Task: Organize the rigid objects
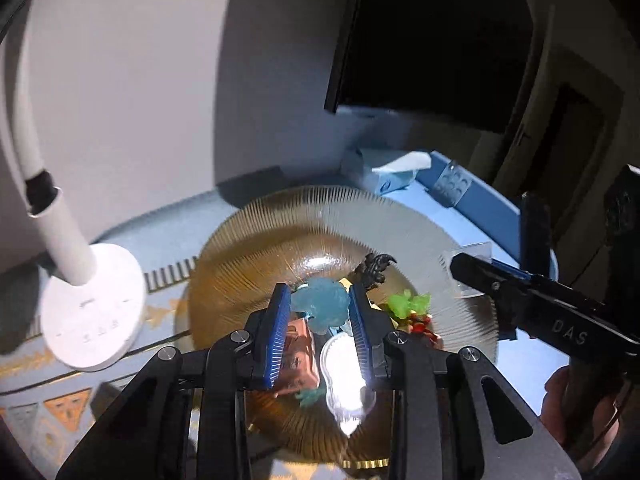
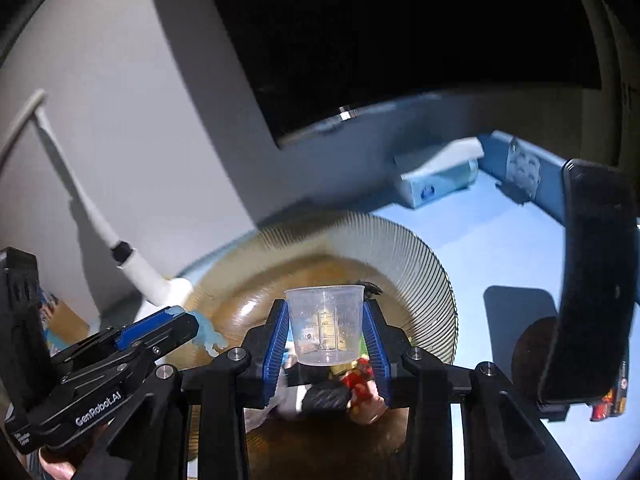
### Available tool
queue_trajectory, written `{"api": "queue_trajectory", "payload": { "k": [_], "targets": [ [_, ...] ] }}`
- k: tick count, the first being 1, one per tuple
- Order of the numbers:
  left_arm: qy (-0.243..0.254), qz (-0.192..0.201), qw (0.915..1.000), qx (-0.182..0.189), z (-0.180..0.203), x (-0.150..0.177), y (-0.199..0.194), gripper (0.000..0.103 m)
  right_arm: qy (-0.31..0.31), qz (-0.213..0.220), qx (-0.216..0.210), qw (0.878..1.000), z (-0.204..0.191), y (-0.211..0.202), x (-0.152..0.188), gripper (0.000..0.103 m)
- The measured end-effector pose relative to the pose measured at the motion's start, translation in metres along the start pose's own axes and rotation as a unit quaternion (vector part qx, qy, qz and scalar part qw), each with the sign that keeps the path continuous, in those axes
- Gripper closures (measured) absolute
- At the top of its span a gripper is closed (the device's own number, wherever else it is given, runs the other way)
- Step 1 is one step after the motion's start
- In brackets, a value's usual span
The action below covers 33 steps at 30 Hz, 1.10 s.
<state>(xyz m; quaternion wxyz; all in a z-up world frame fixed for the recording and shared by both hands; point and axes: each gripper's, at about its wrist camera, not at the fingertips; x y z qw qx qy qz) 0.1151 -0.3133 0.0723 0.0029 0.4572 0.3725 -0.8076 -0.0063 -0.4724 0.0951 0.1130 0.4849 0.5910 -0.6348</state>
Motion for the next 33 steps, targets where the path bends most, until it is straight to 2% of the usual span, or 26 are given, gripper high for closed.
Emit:
{"api": "queue_trajectory", "payload": {
  "k": [5,6,8,9,10,11,14,19,21,25,26,28,29,33],
  "targets": [
    [-0.005,-0.015,0.9999,0.001,-0.002,-0.002,0.02,0.074,0.0,-0.027,0.002,1.0,0.0,0.025,-0.003,0.066],
    [-0.006,-0.016,0.9999,0.002,-0.002,-0.004,0.022,0.063,0.0,-0.029,0.001,1.0,0.0,0.027,-0.004,0.065],
    [-0.012,-0.012,0.9998,-0.004,-0.003,-0.005,0.018,0.05,-0.002,-0.023,-0.004,1.0,-0.001,0.025,-0.007,0.051],
    [-0.014,-0.007,0.9999,-0.005,-0.004,-0.006,0.013,0.039,0.0,-0.02,0.001,1.0,0.001,0.023,-0.01,0.038],
    [-0.017,0.001,0.9998,-0.006,-0.005,-0.007,0.005,0.033,0.006,-0.012,0.006,1.0,0.003,0.017,-0.012,0.033],
    [-0.018,0.013,0.9997,-0.012,-0.006,-0.007,-0.006,0.03,0.01,-0.006,0.003,1.0,0.005,0.012,-0.013,0.033],
    [-0.011,0.036,0.9989,-0.029,-0.006,-0.006,-0.04,0.03,0.021,0.002,-0.009,1.0,0.01,-0.009,-0.015,0.033],
    [0.011,0.084,0.9931,-0.082,0.0,0.005,-0.114,0.026,0.015,0.016,-0.029,0.999,-0.002,-0.051,-0.007,0.031],
    [0.013,0.109,0.9883,-0.106,0.003,0.013,-0.149,0.021,-0.005,0.035,-0.026,0.999,-0.019,-0.073,-0.004,0.031],
    [0.019,0.155,0.9761,-0.151,0.011,0.024,-0.215,0.018,-0.058,0.071,-0.037,0.995,-0.065,-0.119,-0.005,0.03],
    [0.022,0.166,0.9722,-0.164,0.014,0.028,-0.234,0.014,-0.07,0.083,-0.045,0.993,-0.08,-0.134,-0.004,0.028],
    [0.025,0.184,0.965,-0.185,0.017,0.04,-0.262,0.004,-0.083,0.099,-0.055,0.99,-0.102,-0.156,0.002,0.011],
    [0.024,0.195,0.9607,-0.196,0.018,0.048,-0.275,0.001,-0.092,0.107,-0.058,0.988,-0.113,-0.166,0.007,0.009],
    [0.012,0.208,0.9488,-0.237,0.011,0.081,-0.311,0.001,-0.159,0.116,-0.056,0.979,-0.165,-0.18,0.038,0.009]
  ]
}}
Point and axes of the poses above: each gripper's, at about its wrist camera, not at the fingertips, and y roughly the way its jaws point, z to its right, x to its underside, and after that the axes turned 11 degrees about x, right-handed
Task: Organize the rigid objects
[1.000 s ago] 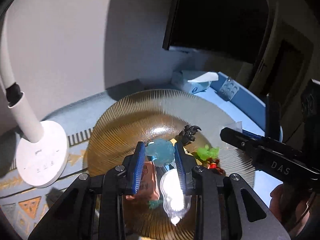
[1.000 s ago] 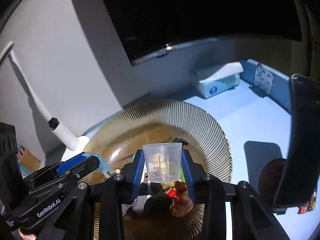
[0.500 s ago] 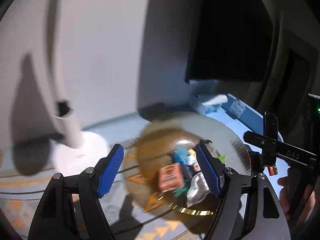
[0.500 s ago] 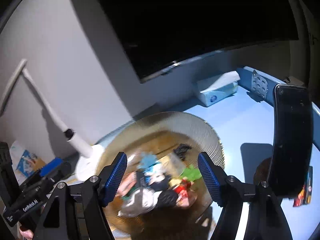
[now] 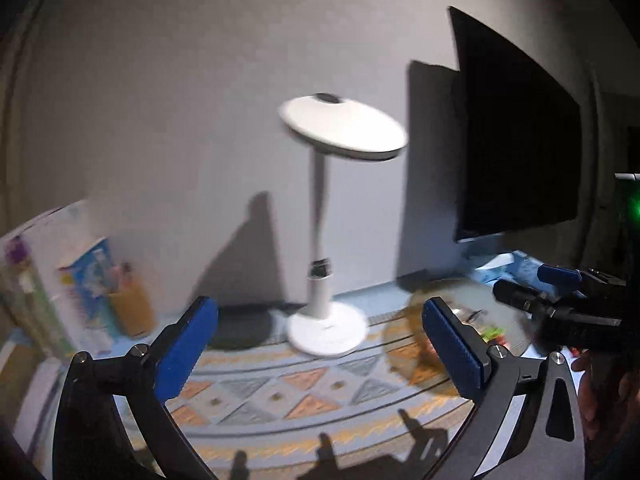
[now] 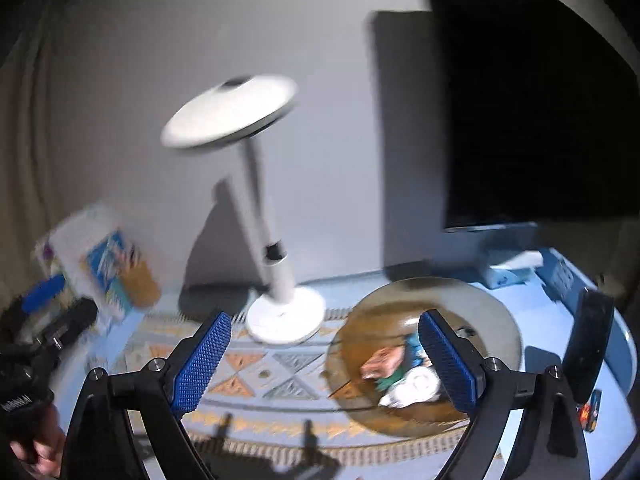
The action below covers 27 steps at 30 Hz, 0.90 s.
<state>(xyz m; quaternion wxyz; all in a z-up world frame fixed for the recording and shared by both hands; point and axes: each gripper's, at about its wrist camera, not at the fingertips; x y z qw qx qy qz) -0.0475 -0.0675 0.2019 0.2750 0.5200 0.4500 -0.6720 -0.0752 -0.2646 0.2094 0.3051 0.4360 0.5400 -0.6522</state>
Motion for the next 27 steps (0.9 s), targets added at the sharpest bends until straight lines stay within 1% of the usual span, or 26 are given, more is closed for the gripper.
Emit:
{"api": "queue_trajectory", "payload": {
  "k": [2,4,5,7,9,11,14,16,18,21,23,24,25,26,27],
  "targets": [
    [-0.014,-0.003,0.9998,-0.014,-0.014,0.012,-0.011,0.001,-0.022,-0.007,-0.003,1.0,-0.025,0.0,0.011,0.009],
    [-0.026,-0.008,0.9994,-0.021,-0.028,0.026,-0.016,0.001,-0.027,-0.016,-0.017,0.999,-0.043,0.004,0.023,0.009],
    [-0.029,-0.012,0.9991,-0.029,-0.032,0.035,-0.015,0.001,-0.027,-0.021,-0.023,0.999,-0.051,0.006,0.031,0.009],
    [-0.03,-0.024,0.998,-0.049,-0.04,0.054,-0.007,0.001,-0.025,-0.027,-0.018,0.999,-0.063,0.014,0.049,0.009],
    [-0.035,-0.05,0.9963,-0.061,-0.048,0.081,0.008,0.001,-0.025,-0.047,-0.008,0.999,-0.07,0.031,0.071,0.009],
    [-0.041,-0.073,0.9947,-0.059,-0.053,0.106,0.023,0.001,-0.028,-0.07,0.001,0.997,-0.074,0.048,0.095,0.009],
    [-0.061,-0.098,0.9924,-0.044,-0.057,0.132,0.045,0.001,-0.03,-0.081,0.01,0.996,-0.074,0.06,0.116,0.009],
    [-0.07,-0.109,0.9904,-0.046,-0.059,0.143,0.058,0.001,-0.027,-0.089,0.01,0.996,-0.072,0.068,0.125,0.009],
    [-0.068,-0.116,0.9893,-0.056,-0.059,0.15,0.064,0.001,-0.023,-0.096,0.008,0.995,-0.071,0.076,0.13,0.009],
    [-0.059,-0.115,0.9894,-0.066,-0.058,0.157,0.066,0.001,-0.026,-0.089,0.009,0.996,-0.073,0.083,0.135,0.009],
    [-0.063,-0.118,0.9891,-0.061,-0.059,0.163,0.069,0.001,-0.027,-0.087,0.016,0.996,-0.074,0.088,0.14,0.009],
    [-0.069,-0.12,0.9887,-0.057,-0.06,0.166,0.071,0.001,-0.024,-0.091,0.013,0.996,-0.073,0.09,0.144,0.009],
    [-0.075,-0.13,0.987,-0.056,-0.061,0.17,0.074,0.001,-0.021,-0.094,0.01,0.995,-0.072,0.092,0.146,0.009],
    [-0.071,-0.135,0.9868,-0.055,-0.06,0.169,0.075,0.001,-0.017,-0.099,0.008,0.995,-0.071,0.095,0.149,0.009],
    [-0.07,-0.129,0.9875,-0.057,-0.06,0.169,0.074,0.001,-0.016,-0.103,0.007,0.994,-0.07,0.097,0.152,0.009]
  ]
}}
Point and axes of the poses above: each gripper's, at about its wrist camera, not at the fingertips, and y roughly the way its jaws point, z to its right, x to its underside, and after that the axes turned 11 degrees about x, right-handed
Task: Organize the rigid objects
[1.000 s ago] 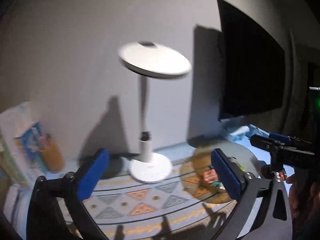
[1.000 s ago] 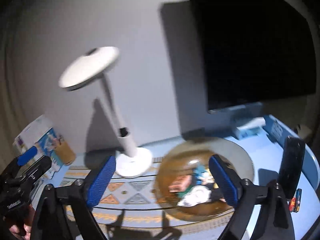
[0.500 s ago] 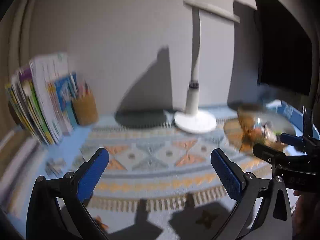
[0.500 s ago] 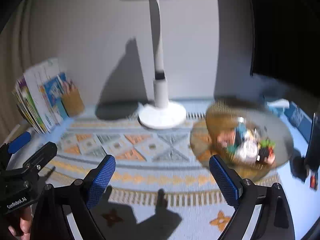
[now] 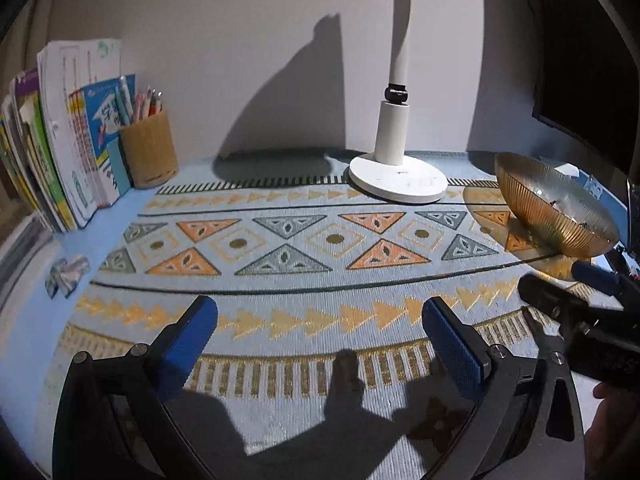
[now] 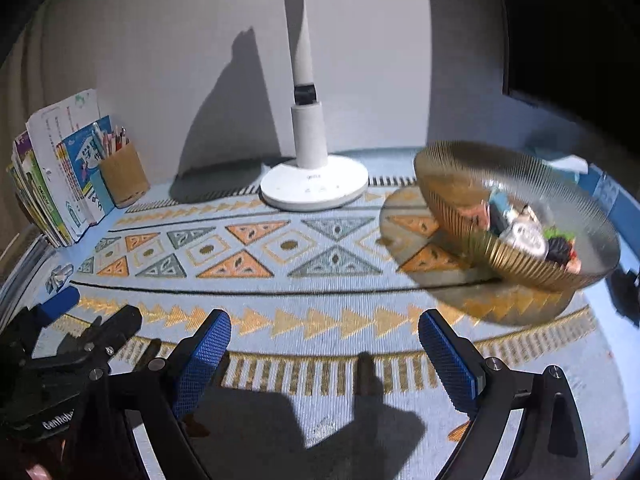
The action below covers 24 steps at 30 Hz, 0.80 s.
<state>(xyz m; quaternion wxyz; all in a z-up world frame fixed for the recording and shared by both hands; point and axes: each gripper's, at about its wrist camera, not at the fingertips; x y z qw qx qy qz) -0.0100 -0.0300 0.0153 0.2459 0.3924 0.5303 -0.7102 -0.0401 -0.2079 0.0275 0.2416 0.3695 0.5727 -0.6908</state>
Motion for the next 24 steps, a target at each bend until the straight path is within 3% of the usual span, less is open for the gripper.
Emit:
{"api": "queue_trajectory", "payload": {
  "k": [8,15,24],
  "targets": [
    [-0.03,-0.011,0.9995,-0.006,-0.011,0.0,0.003,0.001,0.003,-0.01,0.001,1.0,0.007,0.009,0.006,0.009],
    [-0.026,-0.011,0.9995,-0.015,-0.009,0.001,0.003,0.001,0.011,-0.003,0.001,1.0,0.01,0.006,0.007,0.009],
    [-0.046,-0.028,0.9986,-0.001,-0.017,0.001,0.008,0.001,0.006,-0.006,0.006,1.0,0.008,0.008,0.008,0.009]
  ]
}}
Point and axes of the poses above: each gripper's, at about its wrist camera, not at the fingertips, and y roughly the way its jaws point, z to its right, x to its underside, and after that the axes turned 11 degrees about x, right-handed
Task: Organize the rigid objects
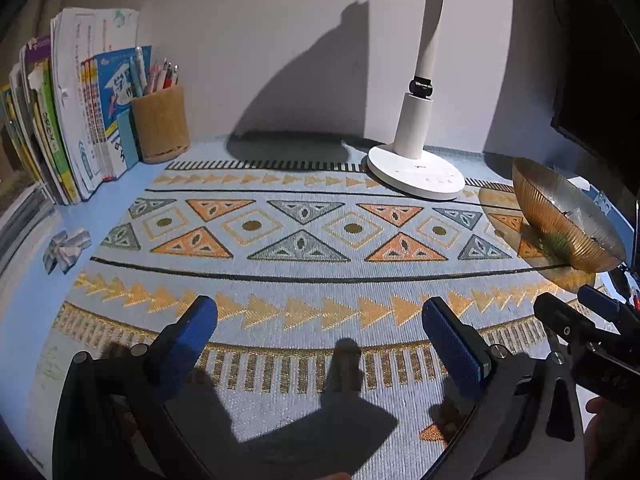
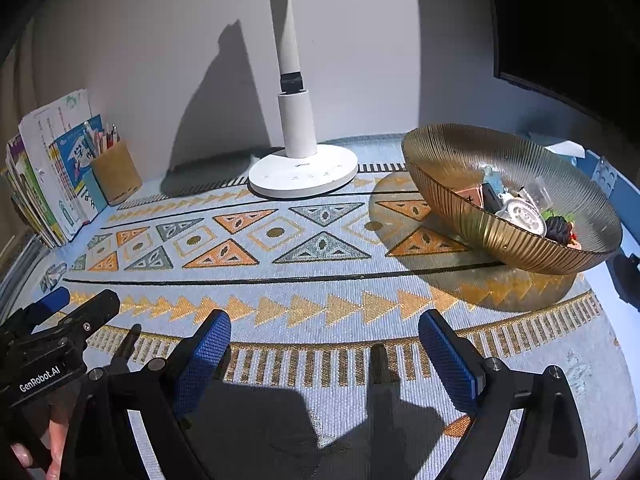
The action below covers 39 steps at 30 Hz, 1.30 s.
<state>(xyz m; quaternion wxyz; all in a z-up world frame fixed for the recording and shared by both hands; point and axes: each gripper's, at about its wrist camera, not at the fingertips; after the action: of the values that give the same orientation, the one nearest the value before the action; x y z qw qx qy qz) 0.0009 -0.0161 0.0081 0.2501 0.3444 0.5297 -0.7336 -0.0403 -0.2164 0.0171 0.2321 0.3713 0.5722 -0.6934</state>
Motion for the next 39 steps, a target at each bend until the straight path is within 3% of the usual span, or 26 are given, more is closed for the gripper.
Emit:
{"api": "queue_trajectory", "payload": {
  "k": [39],
  "targets": [
    [0.012,-0.013,0.9998,-0.004,0.0011,-0.0001,0.0052,0.001,-0.018,-0.007,0.01,1.0,-0.0048,0.0063,0.002,0.009]
  ]
}}
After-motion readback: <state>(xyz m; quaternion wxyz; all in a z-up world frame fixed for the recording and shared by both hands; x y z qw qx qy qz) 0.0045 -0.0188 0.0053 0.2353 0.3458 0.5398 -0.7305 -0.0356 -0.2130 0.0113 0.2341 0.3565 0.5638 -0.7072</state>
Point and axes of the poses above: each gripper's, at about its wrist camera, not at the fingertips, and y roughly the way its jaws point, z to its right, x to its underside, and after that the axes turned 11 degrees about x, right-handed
